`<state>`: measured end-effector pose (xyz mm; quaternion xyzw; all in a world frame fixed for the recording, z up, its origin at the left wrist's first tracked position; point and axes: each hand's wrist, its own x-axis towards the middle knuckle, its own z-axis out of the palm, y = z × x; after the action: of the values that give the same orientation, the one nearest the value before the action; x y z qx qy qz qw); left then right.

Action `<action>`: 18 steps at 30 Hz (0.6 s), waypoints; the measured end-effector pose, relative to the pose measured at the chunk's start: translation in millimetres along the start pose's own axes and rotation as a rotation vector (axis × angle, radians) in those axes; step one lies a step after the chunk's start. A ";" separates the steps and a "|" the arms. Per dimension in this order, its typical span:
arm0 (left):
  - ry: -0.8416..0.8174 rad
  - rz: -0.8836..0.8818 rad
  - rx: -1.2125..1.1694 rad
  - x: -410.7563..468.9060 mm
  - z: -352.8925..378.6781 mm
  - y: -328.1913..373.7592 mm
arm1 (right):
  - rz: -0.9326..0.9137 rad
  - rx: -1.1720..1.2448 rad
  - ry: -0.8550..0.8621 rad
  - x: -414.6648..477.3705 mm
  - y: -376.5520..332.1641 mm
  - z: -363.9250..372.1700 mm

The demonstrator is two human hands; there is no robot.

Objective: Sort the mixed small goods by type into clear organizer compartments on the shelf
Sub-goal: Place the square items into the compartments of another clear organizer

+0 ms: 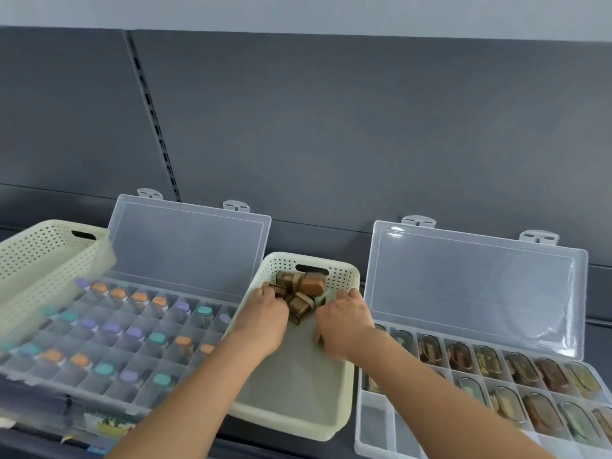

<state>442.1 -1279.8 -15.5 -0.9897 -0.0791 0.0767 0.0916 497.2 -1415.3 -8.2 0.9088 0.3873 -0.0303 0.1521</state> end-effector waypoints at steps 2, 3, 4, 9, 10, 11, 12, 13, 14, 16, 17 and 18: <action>-0.009 -0.005 -0.036 3.9 5.1 -5.0 | -0.019 0.044 -0.006 2.1 -0.5 -0.6; -0.016 0.004 -0.042 5.2 6.8 -7.3 | -0.027 0.083 0.000 2.7 -0.7 -1.8; -0.016 0.019 -0.041 6.5 8.5 -9.1 | -0.030 0.131 0.008 3.1 -1.0 -3.3; -0.014 0.069 -0.339 9.3 9.3 -11.4 | 0.016 0.495 0.099 -1.1 3.7 -11.0; -0.023 0.066 -0.419 9.5 10.3 -11.8 | 0.024 0.548 0.139 -3.4 5.8 -11.3; -0.025 0.066 -0.484 9.3 10.7 -12.2 | 0.038 0.594 0.190 -6.3 8.2 -11.7; -0.017 0.068 -0.540 8.5 10.6 -12.6 | 0.055 0.637 0.250 -10.3 10.4 -12.5; 0.002 0.076 -0.586 7.8 9.8 -12.8 | 0.070 0.687 0.311 -14.9 12.6 -13.1; 0.031 0.083 -0.629 6.4 8.0 -12.4 | 0.078 0.739 0.369 -20.2 14.8 -13.6; 0.089 0.086 -0.722 2.4 3.9 -11.3 | 0.087 0.843 0.452 -32.6 19.9 -13.9; 0.115 0.082 -0.767 -0.3 1.3 -9.9 | 0.097 0.878 0.474 -39.2 22.2 -13.4; 0.136 0.078 -0.808 -3.8 -2.2 -7.4 | 0.109 0.902 0.484 -46.4 24.4 -12.4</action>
<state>437.7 -1273.6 -11.4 -0.9510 -0.0592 -0.0228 -0.3026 481.4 -1459.8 17.8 0.8838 0.3121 0.0249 -0.3478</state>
